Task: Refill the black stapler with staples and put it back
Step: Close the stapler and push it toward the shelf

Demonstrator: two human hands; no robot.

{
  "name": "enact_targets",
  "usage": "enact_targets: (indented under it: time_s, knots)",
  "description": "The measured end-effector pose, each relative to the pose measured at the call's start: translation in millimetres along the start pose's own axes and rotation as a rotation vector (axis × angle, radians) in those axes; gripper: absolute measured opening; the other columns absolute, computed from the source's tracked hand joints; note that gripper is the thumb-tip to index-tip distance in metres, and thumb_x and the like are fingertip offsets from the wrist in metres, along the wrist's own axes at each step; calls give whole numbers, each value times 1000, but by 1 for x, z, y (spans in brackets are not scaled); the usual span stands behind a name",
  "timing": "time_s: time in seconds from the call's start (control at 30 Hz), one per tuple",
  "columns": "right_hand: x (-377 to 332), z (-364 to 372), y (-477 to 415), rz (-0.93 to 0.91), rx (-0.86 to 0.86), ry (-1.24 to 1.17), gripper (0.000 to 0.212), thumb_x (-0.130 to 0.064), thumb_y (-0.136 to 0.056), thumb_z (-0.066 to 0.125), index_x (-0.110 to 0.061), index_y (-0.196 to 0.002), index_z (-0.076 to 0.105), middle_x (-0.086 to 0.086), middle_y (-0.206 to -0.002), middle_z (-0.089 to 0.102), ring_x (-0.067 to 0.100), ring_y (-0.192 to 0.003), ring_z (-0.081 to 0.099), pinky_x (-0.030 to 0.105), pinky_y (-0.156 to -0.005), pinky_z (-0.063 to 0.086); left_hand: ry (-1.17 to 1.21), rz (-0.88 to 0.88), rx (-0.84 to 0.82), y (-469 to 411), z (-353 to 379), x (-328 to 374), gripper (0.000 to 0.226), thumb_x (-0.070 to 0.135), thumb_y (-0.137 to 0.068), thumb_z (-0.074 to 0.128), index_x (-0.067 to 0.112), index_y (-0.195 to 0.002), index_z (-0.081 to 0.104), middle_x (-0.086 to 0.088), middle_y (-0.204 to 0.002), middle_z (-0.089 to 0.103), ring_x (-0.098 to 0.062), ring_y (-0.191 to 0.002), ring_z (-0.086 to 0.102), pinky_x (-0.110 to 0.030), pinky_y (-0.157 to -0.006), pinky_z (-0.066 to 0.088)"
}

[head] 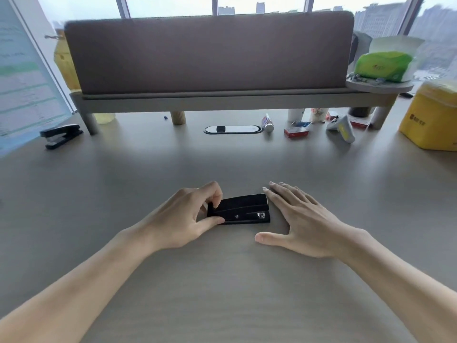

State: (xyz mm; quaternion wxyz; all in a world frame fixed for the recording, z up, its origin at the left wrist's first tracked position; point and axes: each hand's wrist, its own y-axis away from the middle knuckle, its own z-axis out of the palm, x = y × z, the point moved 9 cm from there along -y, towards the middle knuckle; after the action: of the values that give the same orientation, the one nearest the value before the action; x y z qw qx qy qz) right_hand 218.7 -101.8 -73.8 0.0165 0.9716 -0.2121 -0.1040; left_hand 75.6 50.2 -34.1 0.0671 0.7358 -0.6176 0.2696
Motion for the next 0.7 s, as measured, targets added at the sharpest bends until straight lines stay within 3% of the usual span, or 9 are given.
enact_targets:
  time_s: [0.07, 0.13, 0.2, 0.3, 0.5, 0.7]
  knots:
    - [0, 1, -3, 0, -12, 20, 120, -99, -75, 29, -32, -170, 0, -15, -179, -4, 6, -164, -11, 34, -134, -4, 9, -13, 54, -4, -5, -9, 30, 32, -90, 79, 27, -94, 50, 0, -88, 71, -32, -73, 69, -15, -57, 43]
    - [1, 0, -8, 0, -16, 31, 118, -98, -77, 30, -32, -170, 0, -15, -179, -5, 5, -164, -11, 34, -134, -5, 4, -57, 131, -11, -13, -23, 31, 28, -89, 81, 25, -91, 50, 5, -88, 72, -26, -77, 72, -13, -60, 45]
    - [1, -1, -17, -4, -14, 32, 117, -98, -77, 29, -33, -170, 1, -15, -179, -4, 5, -164, -11, 35, -134, -5, -25, -112, 220, -24, -22, -40, 33, 26, -87, 83, 22, -90, 50, 6, -87, 72, -23, -78, 73, -23, -67, 54]
    - [1, -2, -33, -9, -14, 24, 121, -101, -71, 20, -34, -170, 2, -15, -179, -3, 5, -164, -10, 36, -134, -6, -66, -219, 318, -49, -31, -70, 34, 23, -86, 83, 19, -90, 50, -2, -85, 71, -30, -74, 69, -39, -71, 56]
    - [4, -4, -55, -44, 9, 31, 125, -103, -64, 9, -37, -169, 1, -16, -178, -5, 2, -163, -12, 37, -134, -6, -167, -377, 436, -112, -35, -113, 33, 28, -89, 77, 15, -99, 49, -9, -92, 69, -36, -80, 61, -36, -67, 42]
    - [7, -4, -56, -50, 21, 36, 125, -106, -62, 4, -41, -169, 0, -21, -177, -6, -2, -161, -15, 36, -134, -7, -212, -440, 426, -160, -37, -129, 31, 27, -93, 71, 9, -110, 51, -8, -92, 56, -36, -82, 53, -38, -71, 42]
